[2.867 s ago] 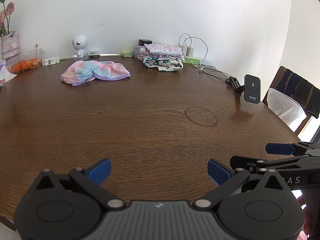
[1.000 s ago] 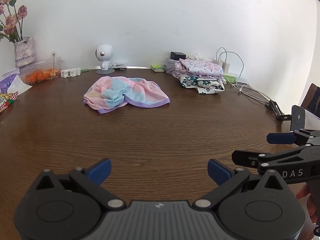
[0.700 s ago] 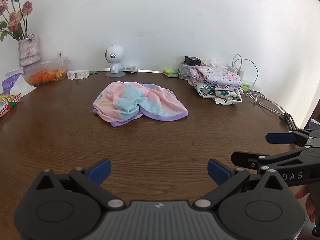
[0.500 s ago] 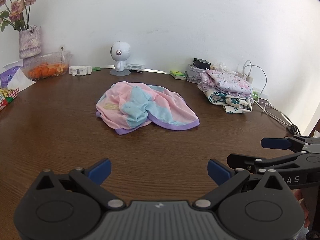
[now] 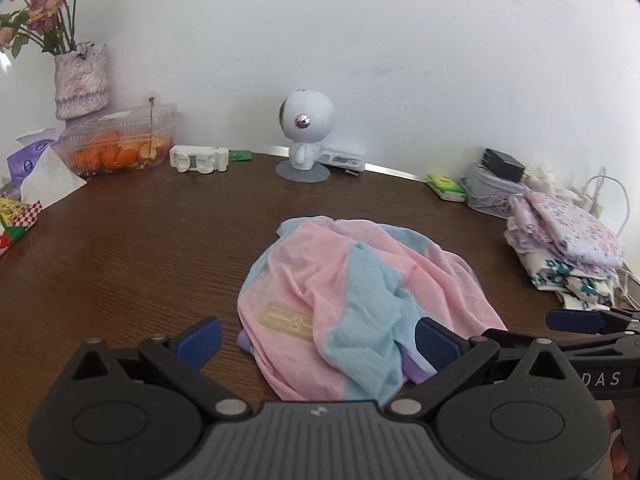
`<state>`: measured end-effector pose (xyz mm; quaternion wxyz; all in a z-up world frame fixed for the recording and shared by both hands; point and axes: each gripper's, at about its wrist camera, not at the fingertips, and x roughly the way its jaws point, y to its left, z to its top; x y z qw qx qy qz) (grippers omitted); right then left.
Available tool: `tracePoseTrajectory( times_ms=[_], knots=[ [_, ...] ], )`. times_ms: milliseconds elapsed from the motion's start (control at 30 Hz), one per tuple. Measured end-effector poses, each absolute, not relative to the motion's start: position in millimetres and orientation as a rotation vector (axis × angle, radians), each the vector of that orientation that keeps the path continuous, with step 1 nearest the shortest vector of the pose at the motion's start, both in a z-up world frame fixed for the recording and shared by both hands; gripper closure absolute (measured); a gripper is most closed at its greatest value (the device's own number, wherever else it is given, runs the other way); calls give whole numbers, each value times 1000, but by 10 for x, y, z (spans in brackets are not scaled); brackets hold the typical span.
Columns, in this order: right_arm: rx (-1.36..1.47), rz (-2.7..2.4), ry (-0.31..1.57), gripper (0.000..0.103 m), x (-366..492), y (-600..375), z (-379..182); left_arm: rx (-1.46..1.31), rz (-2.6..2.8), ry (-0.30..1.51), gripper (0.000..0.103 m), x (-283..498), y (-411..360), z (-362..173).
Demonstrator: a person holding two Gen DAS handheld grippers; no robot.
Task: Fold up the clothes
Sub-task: 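Move both tools toward the crumpled pink-and-blue mesh garment, then grasp the garment edge with the right tool while the left tool grasps another edge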
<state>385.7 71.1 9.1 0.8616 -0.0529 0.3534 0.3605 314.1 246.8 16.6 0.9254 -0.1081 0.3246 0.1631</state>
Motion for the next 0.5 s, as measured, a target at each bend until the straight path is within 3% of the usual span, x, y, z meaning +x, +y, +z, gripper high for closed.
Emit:
tracePoseTrajectory(
  times_ms=[267, 500],
  knots=[
    [-178, 723, 760, 0, 4184, 1092, -86, -244, 375, 744, 2, 3660, 2870, 17],
    [-230, 714, 756, 2, 4171, 1265, -156, -266, 333, 789, 16, 3870, 3017, -112]
  ],
)
